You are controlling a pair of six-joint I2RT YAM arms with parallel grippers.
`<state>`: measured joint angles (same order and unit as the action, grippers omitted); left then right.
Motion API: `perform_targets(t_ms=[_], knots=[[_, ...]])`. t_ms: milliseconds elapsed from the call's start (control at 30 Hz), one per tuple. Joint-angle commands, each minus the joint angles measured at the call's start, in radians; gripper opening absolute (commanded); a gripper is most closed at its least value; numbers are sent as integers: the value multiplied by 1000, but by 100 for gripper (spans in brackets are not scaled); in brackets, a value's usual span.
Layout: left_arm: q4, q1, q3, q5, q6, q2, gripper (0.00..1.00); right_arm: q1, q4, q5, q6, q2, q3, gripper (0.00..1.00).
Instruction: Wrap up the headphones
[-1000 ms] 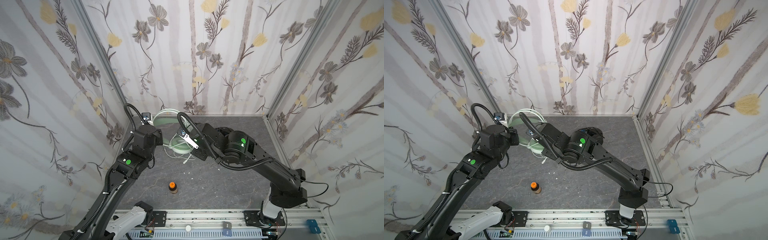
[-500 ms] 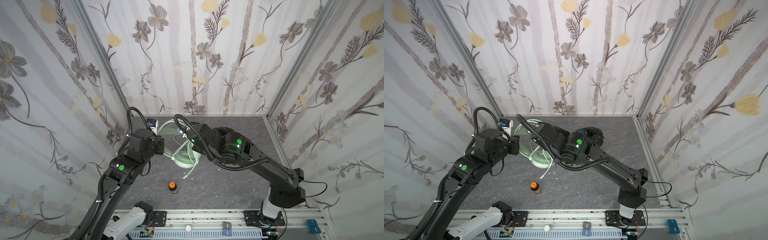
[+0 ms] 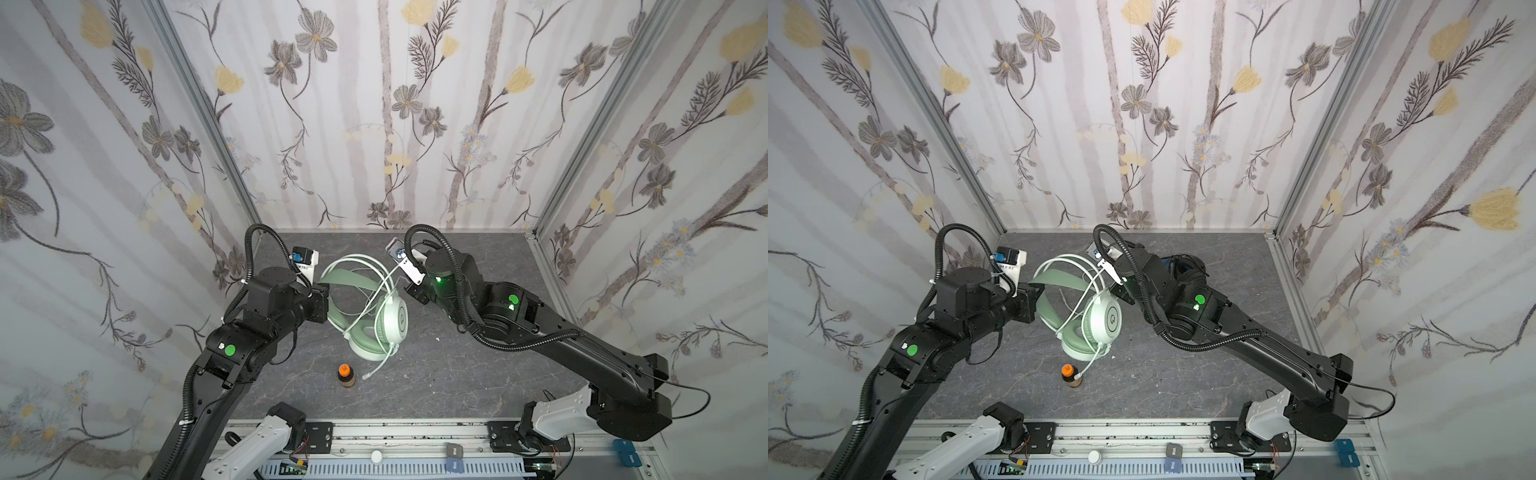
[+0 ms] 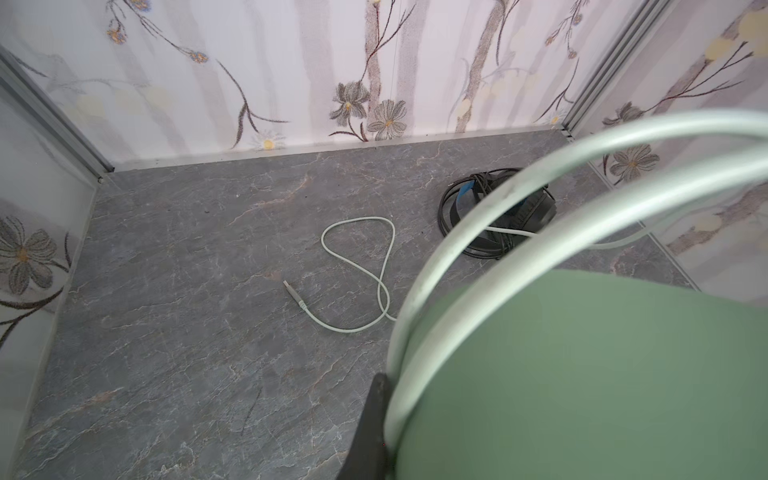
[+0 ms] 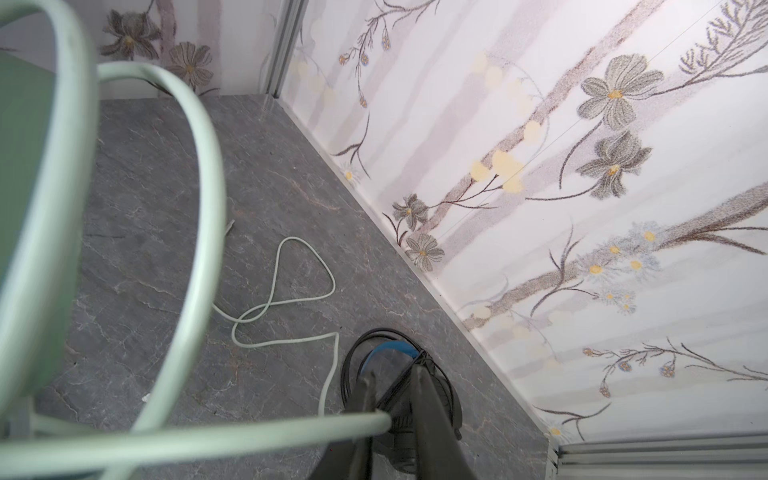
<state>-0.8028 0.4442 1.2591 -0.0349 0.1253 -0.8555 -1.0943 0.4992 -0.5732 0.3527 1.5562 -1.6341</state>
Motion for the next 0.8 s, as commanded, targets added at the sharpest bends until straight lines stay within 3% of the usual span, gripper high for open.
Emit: perform_targets(t_ms=[0, 233, 467, 767], knots=[[36, -1, 47, -67, 53, -1, 0, 31, -176, 80, -21, -37, 60, 18], [14, -2, 139, -95, 82, -20, 0, 125, -384, 177, -135, -155, 261, 13], [-3, -2, 235, -105, 93, -56, 0, 158, -530, 285, -151, -170, 351, 13], [-14, -2, 292, -117, 117, -83, 0, 183, -724, 469, -191, -119, 414, 45]])
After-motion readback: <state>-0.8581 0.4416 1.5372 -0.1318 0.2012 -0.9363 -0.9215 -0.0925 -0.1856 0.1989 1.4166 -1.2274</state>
